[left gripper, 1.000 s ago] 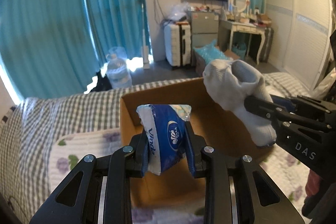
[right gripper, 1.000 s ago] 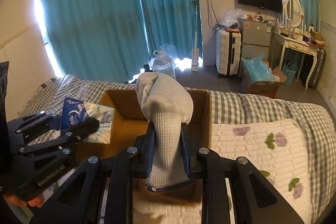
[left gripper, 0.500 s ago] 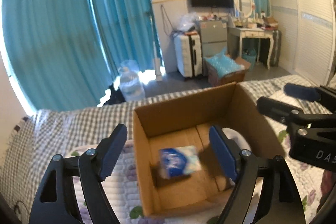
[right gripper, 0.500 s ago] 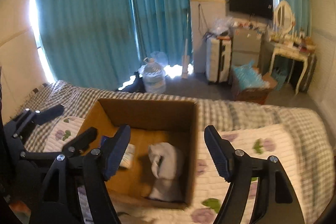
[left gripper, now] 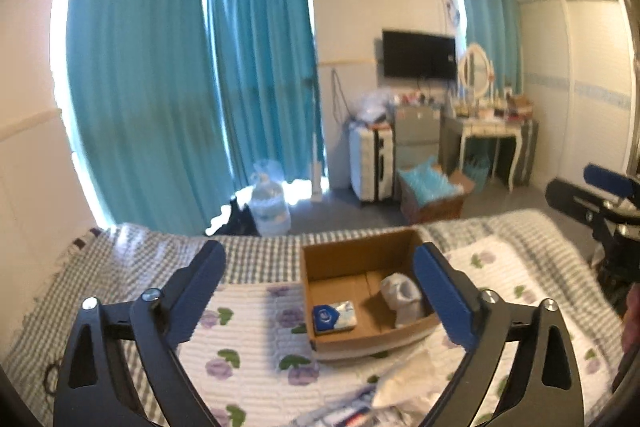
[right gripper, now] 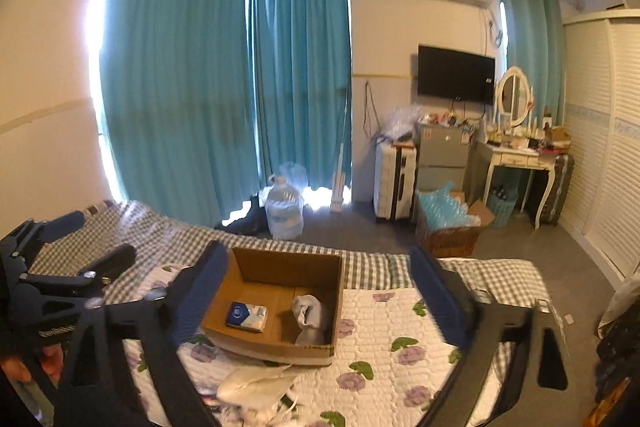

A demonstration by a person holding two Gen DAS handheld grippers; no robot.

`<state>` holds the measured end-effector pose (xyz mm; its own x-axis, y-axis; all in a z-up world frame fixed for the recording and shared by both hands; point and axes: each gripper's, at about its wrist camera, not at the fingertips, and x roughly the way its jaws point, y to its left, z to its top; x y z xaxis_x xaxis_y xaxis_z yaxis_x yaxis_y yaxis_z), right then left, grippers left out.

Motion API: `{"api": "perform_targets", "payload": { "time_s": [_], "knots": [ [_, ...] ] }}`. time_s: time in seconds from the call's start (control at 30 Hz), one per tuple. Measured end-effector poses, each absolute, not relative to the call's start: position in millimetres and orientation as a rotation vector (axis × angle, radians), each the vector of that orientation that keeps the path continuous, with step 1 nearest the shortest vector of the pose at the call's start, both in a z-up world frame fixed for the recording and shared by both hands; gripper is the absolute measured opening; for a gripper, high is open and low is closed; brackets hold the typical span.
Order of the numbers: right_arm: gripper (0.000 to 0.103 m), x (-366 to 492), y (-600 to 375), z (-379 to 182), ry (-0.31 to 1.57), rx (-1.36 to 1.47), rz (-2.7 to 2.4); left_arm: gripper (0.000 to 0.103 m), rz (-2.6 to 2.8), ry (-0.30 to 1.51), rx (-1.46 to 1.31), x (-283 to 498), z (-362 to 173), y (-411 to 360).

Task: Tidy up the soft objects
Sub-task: 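Lift both grippers out of the box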

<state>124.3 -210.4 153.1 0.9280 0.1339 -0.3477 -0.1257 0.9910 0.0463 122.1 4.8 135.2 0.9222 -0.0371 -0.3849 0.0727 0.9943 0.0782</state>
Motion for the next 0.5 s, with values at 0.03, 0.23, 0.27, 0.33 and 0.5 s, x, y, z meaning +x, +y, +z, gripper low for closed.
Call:
{"api": "perform_targets", "payload": {
  "time_s": [0.03, 0.23, 0.27, 0.33, 0.5],
  "knots": [
    [0.103, 113.4, -210.9, 157.5, 0.351, 0.020, 0.128, 0.099, -0.055, 0.379, 0.078, 104.8, 143.8, 8.1],
    [0.103, 52.4, -203.6, 164.1, 0.350, -0.049, 0.136, 0.100, 0.009, 0.368, 0.054, 52.9, 158.9, 16.6],
    [0.103, 44.6, -202.3, 161.4, 0.354, -0.060, 0.137, 0.100, 0.024, 0.366, 0.051, 46.9, 156.8, 18.6],
    [0.103, 32.3, -199.6, 154.3, 0.363, -0.077, 0.139, 0.100, 0.032, 0.364, 0.044, 34.9, 150.7, 21.7],
    [0.103, 30.6, -189.5, 120.1, 0.421, -0.084, 0.178, 0.100, 0.042, 0.411, 0.016, 24.5, 121.0, 29.9]
  ]
}}
